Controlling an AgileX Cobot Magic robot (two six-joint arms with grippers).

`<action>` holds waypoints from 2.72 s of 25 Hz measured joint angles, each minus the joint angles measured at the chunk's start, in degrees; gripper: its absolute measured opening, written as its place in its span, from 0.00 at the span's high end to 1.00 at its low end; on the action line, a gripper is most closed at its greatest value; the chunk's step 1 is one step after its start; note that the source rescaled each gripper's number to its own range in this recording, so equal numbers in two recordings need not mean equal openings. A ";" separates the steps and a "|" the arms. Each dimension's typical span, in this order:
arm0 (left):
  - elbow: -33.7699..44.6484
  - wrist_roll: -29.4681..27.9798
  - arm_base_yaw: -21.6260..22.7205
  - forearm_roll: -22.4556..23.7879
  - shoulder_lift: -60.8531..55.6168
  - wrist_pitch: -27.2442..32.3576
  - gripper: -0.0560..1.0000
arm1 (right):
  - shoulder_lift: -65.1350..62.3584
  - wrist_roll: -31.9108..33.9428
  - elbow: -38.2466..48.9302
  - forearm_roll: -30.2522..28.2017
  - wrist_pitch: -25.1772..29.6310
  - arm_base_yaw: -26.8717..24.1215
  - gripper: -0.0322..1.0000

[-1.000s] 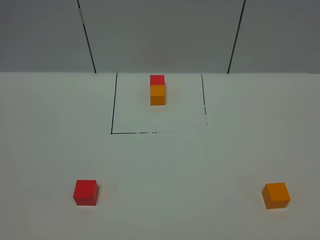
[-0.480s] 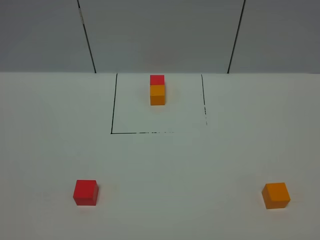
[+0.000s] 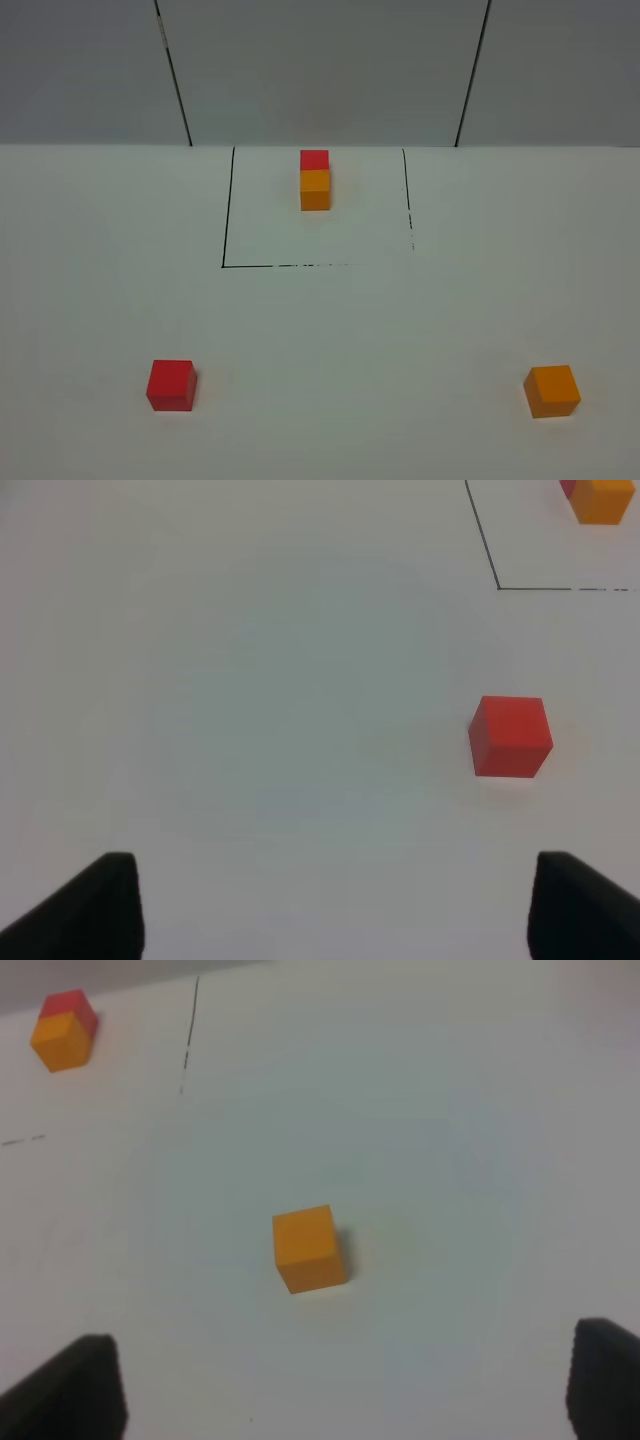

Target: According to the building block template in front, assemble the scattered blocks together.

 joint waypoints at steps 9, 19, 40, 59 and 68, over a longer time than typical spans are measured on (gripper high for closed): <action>0.00 0.00 0.00 0.00 0.00 0.00 0.32 | 0.00 0.00 0.00 0.00 0.00 0.00 0.20; 0.00 0.00 0.00 0.00 0.00 0.00 0.32 | 0.00 0.00 0.00 0.00 0.00 0.00 0.20; -0.73 -3.87 0.00 0.05 6.31 1.23 0.32 | 0.00 0.00 0.00 0.00 0.00 0.00 0.20; -20.71 -1.86 0.00 -6.76 64.52 2.49 0.32 | 0.00 0.00 0.00 0.00 0.00 0.00 0.20; -28.39 -5.99 -11.08 0.37 82.45 -1.63 0.32 | 0.00 0.00 0.00 0.00 0.00 0.00 0.20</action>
